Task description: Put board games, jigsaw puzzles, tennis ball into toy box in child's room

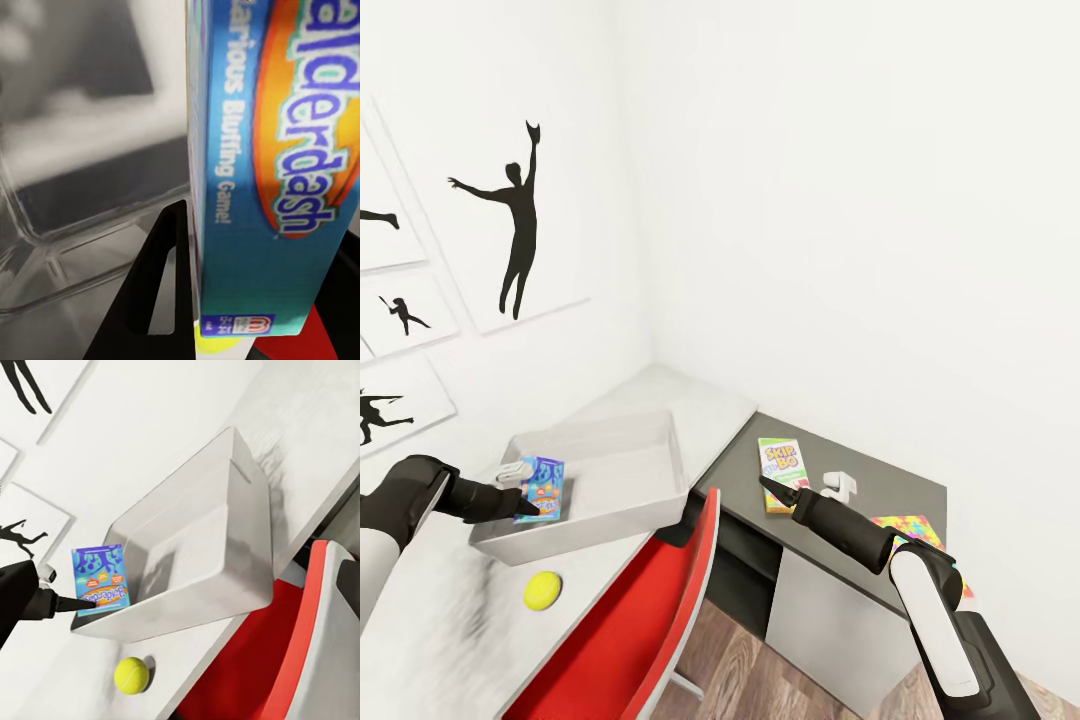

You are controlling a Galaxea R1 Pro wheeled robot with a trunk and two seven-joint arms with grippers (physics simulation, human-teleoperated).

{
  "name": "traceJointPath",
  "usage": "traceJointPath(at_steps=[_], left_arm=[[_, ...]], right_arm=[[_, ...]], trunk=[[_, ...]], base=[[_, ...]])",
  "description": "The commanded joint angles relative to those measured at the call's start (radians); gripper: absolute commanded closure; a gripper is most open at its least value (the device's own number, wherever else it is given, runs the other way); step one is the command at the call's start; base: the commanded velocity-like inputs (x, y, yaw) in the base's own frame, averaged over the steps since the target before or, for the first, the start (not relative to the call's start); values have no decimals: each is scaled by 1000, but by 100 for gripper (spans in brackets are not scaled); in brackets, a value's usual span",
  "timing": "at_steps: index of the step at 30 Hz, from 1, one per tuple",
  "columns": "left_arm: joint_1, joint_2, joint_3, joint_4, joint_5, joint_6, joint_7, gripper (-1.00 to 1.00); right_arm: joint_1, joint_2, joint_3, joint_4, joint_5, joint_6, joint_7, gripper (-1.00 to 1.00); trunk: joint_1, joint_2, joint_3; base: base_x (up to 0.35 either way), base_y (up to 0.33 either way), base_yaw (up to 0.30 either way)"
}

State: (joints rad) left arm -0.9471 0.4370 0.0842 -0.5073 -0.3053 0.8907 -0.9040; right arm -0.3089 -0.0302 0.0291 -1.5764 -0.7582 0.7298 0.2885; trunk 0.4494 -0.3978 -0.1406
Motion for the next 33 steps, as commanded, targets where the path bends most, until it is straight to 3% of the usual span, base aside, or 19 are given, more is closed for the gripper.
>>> traceJointPath(at_steps=[1,19,20,33], left_arm=[[-1,-1,6,-1,-10,5,-9,100],[-1,0,7,-1,-11,5,-9,100],[-1,0,7,-1,-11,5,-9,-100],[-1,1,8,-1,-11,5,-9,-100]], right_arm=[[-1,0,0,0,0,3,3,-100],[-1,0,0,0,0,3,4,-100],[-1,0,0,0,0,3,4,-100],[-1,0,0,0,0,3,4,-100]], trunk=[[1,-2,-2],[1,-2,-2],[1,-2,-2],[1,-2,-2]], base=[[0,0,0],[0,0,0],[0,0,0],[0,0,0]])
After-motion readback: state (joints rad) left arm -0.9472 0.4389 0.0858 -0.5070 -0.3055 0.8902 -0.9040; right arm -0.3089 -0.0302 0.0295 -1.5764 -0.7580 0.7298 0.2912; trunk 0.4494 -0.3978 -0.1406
